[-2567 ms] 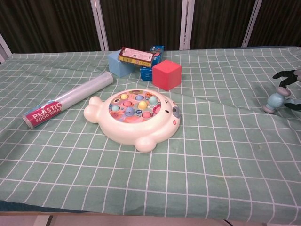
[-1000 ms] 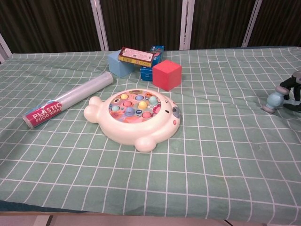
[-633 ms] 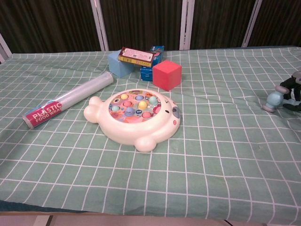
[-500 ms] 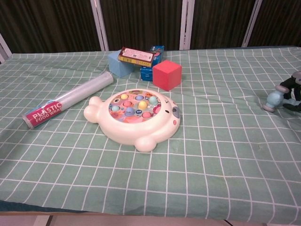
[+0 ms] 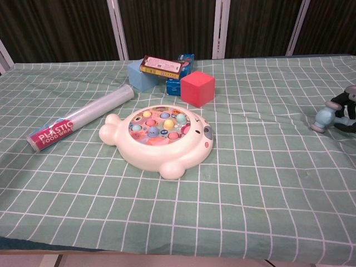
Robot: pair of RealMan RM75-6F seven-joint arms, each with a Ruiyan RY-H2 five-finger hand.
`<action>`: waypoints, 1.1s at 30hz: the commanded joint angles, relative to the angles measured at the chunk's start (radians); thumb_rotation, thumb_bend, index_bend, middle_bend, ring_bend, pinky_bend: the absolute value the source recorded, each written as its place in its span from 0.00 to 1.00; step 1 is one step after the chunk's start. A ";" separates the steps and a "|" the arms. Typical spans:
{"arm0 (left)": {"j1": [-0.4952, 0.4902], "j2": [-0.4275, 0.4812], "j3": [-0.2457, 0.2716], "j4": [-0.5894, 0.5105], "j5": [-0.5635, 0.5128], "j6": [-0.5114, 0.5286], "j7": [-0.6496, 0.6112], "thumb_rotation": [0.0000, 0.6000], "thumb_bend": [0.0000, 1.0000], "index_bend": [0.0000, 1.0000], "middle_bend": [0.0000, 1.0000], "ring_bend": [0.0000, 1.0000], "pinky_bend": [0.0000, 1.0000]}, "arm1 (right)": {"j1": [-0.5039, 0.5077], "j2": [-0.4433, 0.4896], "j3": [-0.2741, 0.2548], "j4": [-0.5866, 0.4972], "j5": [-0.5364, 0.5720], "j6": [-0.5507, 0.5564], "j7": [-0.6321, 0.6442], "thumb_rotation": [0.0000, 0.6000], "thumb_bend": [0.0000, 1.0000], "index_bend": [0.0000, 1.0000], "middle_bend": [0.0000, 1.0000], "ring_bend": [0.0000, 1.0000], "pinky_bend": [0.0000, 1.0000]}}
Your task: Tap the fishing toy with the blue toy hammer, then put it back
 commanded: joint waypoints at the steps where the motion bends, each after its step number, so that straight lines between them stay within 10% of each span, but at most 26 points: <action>1: 0.001 0.000 0.000 0.000 0.000 0.001 0.000 1.00 0.41 0.00 0.00 0.00 0.07 | -0.001 0.004 0.001 0.000 -0.006 0.013 0.014 1.00 0.55 1.00 0.73 0.81 0.83; 18: -0.001 0.003 0.004 -0.001 0.014 0.005 -0.011 1.00 0.41 0.00 0.00 0.00 0.07 | -0.001 0.208 0.052 -0.384 -0.025 0.181 -0.124 1.00 0.55 1.00 0.73 0.81 0.83; 33: 0.002 0.012 0.005 0.005 0.019 0.012 -0.039 1.00 0.41 0.00 0.00 0.00 0.07 | 0.140 0.279 0.158 -0.911 0.074 0.133 -0.618 1.00 0.55 1.00 0.73 0.81 0.83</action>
